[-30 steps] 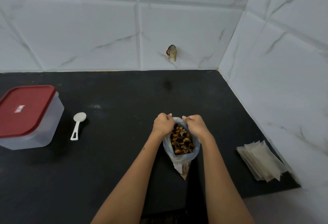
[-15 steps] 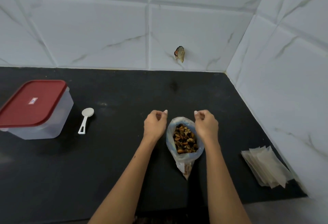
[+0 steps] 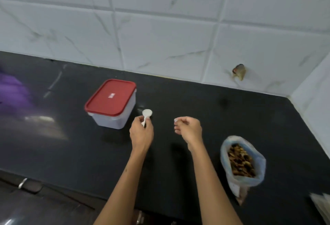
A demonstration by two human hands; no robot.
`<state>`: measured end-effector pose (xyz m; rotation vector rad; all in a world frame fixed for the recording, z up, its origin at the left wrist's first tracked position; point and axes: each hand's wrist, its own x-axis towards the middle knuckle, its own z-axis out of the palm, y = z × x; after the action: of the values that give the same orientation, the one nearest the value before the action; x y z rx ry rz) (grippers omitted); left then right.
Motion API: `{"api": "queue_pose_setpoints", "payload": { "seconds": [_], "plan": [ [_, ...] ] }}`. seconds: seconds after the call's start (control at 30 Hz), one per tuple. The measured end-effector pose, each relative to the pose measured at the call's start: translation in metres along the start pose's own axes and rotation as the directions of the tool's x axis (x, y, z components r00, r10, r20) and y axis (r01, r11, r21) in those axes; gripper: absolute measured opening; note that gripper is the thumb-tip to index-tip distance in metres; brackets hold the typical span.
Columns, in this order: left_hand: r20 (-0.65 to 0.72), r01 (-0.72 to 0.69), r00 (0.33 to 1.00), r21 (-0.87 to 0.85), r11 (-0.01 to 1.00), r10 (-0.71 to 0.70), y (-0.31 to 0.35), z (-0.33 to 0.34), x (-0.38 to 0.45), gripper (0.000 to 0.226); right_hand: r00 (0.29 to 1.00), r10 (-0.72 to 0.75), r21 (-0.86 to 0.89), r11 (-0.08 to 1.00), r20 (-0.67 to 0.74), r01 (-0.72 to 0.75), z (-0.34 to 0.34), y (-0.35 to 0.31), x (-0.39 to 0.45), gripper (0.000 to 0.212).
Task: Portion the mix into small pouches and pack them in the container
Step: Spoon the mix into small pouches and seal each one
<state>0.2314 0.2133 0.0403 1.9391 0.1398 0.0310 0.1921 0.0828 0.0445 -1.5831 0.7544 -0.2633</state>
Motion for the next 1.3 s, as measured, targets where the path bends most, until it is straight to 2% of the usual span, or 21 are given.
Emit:
{"api": "queue_pose_setpoints", "payload": {
  "seconds": [0.13,0.3,0.47,0.6,0.73,0.9,1.0,1.3],
  "plan": [
    [0.074,0.039,0.997,-0.035,0.999,-0.037,-0.014,-0.021,0.024,0.044,0.988,0.129,-0.003,0.992,0.084,-0.129,0.054,0.006,0.006,0.008],
    [0.177,0.088,0.981,-0.075,0.993,-0.073,-0.021,-0.033,0.047,0.050,0.975,0.208,-0.027,0.978,0.079,-0.207,0.095,0.009,0.016,0.008],
    [0.276,0.148,0.954,-0.076,0.986,-0.122,-0.030,-0.031,0.067,0.045,0.977,0.213,-0.060,0.975,0.015,-0.212,0.113,0.009,0.025,0.003],
    [0.355,0.229,0.917,-0.095,0.969,-0.182,-0.035,-0.028,0.079,0.045,0.980,0.195,-0.088,0.977,0.037,-0.192,0.122,0.008,0.030,0.003],
    [0.405,0.287,0.885,-0.090,0.954,-0.228,-0.032,-0.030,0.083,0.051,0.983,0.181,-0.137,0.975,0.035,-0.174,0.126,0.011,0.032,0.020],
    [0.441,0.315,0.866,-0.111,0.942,-0.238,-0.021,-0.023,0.075,0.055,0.989,0.149,-0.086,0.985,0.003,-0.149,0.106,0.010,0.022,0.018],
    [0.483,0.309,0.847,-0.107,0.945,-0.223,-0.013,-0.011,0.055,0.055,0.991,0.110,-0.063,0.991,-0.070,-0.114,0.080,0.014,0.009,0.021],
    [0.708,0.313,0.675,-0.021,0.949,-0.207,-0.002,0.039,-0.032,0.069,0.947,0.100,-0.119,0.983,-0.306,-0.142,-0.016,0.045,-0.046,0.018]
  ]
}}
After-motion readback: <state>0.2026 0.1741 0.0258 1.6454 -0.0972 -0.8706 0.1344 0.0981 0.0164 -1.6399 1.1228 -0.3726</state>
